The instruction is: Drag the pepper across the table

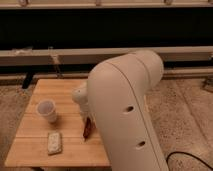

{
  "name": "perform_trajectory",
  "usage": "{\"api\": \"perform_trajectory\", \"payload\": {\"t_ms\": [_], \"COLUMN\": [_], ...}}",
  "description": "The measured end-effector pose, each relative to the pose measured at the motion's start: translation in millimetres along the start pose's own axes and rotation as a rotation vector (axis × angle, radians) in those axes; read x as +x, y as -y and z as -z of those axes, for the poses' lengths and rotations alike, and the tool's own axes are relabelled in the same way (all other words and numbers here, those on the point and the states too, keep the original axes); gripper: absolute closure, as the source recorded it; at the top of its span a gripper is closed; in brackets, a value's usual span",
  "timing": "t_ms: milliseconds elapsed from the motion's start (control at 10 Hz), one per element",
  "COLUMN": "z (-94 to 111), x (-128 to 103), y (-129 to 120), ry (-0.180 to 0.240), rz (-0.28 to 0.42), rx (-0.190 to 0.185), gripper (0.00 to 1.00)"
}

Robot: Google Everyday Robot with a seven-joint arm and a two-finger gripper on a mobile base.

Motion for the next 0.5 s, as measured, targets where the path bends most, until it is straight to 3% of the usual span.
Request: {"api": "perform_trajectory", "payload": {"t_ms": [500], "z": [1.8], "x": [-7.2], "y": [12.4], "ry": [0.008], "rz": [-0.005], "rx": [0.0], "gripper": [1.0]}}
